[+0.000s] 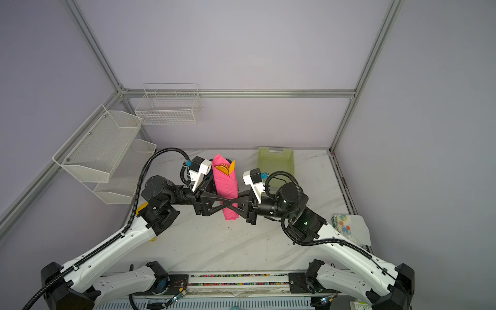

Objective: Place the utensils on the paper napkin and roll it up

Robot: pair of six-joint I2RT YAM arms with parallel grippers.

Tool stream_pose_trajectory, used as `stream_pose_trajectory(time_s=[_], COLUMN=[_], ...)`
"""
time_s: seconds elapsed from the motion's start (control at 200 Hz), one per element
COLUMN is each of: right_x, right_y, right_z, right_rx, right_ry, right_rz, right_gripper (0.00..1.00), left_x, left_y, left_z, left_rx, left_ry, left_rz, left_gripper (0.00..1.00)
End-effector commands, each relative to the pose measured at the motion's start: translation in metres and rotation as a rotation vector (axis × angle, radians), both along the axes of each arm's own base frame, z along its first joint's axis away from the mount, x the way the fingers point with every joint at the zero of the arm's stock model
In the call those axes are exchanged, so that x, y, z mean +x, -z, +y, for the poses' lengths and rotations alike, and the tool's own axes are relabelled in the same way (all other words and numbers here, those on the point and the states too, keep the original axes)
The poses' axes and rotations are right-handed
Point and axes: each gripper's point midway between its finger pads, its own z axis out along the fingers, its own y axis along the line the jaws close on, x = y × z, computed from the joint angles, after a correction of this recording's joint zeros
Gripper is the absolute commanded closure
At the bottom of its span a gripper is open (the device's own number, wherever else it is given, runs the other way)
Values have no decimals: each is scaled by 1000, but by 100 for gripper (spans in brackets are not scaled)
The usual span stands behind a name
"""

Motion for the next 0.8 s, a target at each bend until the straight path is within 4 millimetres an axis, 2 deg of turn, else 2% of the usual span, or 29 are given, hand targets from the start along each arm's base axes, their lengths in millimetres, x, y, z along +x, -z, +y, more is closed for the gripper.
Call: stream_pose_trajectory(time_s=[0.0,0.31,0.505,0.72,0.795], right_x=[2,9,14,13,11], right_y=[-12,-21,-17,-20,-20], right_z=[-6,-22,-22,-24,-26], right_rx=[29,52,46,52,46], right_ry=[39,145,167,170,171], right_rz=[-35,-38,-19,-37,-58], right_gripper=[98,100,100,100,96], left_x=[-22,-25,-32,-28,-22], left_y=[-35,-37,-44,-42,-39], left_z=[13,17,22,21,20], left_rx=[-81,-96,-116,-106,-91], left_ry=[25,17,24,-4,-37], left_rz=[-109,-126,-151,-145,-137], left_gripper=[44,61,70,81,85])
